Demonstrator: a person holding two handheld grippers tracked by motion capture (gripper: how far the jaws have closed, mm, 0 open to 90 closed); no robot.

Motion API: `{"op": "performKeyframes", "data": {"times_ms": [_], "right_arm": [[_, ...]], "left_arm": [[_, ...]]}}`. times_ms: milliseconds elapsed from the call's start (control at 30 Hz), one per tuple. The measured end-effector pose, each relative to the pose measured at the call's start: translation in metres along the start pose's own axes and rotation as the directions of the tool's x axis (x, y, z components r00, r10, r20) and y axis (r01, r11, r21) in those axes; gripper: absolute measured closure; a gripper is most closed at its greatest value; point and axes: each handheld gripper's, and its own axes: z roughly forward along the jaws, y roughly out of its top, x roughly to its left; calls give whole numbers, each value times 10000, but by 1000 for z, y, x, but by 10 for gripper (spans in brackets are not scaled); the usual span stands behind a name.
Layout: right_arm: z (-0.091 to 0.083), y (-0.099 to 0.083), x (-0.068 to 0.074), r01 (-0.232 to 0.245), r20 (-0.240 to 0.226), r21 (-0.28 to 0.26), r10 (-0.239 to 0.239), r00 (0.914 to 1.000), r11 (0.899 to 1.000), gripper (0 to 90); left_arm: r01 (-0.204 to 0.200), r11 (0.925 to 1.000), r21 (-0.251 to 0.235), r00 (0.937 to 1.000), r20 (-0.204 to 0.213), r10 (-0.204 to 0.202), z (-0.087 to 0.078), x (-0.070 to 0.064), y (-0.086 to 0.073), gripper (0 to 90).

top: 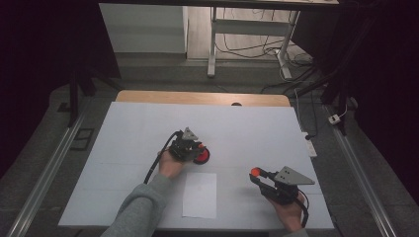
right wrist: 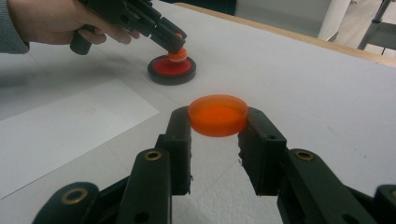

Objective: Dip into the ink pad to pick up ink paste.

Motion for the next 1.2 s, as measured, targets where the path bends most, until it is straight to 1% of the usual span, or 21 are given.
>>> {"op": "performKeyframes", "data": {"times_ms": [33,67,100,133,200,267,533,933,1100,1200], "right_arm": [[0,0,0,15,-5,-3,-15,10000,10000,645],[0,0,0,14,-8,-3,-14,10000,10000,645],[0,0,0,8,-1,-2,-8,10000,10000,645],[0,0,0,6,5,-5,-6,10000,10000,645],[0,0,0,14,9,-3,-14,10000,10000,645],[0,0,1,47,13,6,-47,10000,10000,645],[-1,1,0,30,11,-13,-30,10000,10000,645],[-1,1,1,55,-10,-9,-55,10000,10000,645],[-1,1,0,44,5,-22,-44,10000,10000,645],[-1,2,1,62,5,-29,-62,10000,10000,645]], "left_arm": [[16,10000,-53,10000,0,-16,2,0,-3,724],[224,9996,-191,9997,76,-223,2,1,-5,725],[326,9990,-290,9994,121,-322,2,2,-7,725],[276,9992,-296,9996,83,-274,2,2,-7,725],[56,9998,-182,9999,-139,-59,2,-2,-5,726],[-19,9999,-142,9997,-232,16,2,-3,-5,727],[5,9996,-299,9997,-263,-13,2,-4,-8,728],[53,9993,-376,9997,-225,-62,2,-3,-9,728],[1,9994,-350,9996,-278,-11,2,-4,-9,728],[37,9993,-367,9996,-271,-47,2,-4,-9,728]]}}
